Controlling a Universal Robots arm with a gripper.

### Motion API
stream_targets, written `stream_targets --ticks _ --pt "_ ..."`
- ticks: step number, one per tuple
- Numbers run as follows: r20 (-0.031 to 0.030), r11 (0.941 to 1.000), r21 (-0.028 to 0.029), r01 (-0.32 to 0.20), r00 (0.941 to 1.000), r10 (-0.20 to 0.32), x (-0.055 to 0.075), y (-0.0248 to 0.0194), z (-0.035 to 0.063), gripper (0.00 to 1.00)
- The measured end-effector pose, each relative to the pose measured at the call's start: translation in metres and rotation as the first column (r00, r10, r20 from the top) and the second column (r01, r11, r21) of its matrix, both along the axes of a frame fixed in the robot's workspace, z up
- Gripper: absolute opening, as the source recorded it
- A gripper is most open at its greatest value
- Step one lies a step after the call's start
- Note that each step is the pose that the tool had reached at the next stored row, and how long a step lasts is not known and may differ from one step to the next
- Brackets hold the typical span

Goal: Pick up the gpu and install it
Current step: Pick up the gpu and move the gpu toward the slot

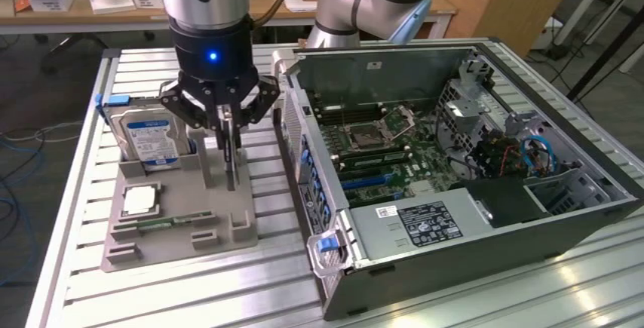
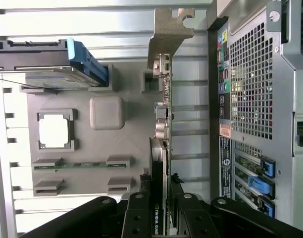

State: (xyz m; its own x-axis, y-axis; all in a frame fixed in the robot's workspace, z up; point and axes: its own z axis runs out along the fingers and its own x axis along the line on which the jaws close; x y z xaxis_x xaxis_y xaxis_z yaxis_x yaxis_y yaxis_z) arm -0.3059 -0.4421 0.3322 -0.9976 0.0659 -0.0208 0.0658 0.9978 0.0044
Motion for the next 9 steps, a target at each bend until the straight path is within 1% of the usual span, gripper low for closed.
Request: stream_targets --ticks 9 --pt "0.0001 1.0000 0.0001 0.000 1.0000 0.000 0.0000 0.0000 0.0105 0.26"
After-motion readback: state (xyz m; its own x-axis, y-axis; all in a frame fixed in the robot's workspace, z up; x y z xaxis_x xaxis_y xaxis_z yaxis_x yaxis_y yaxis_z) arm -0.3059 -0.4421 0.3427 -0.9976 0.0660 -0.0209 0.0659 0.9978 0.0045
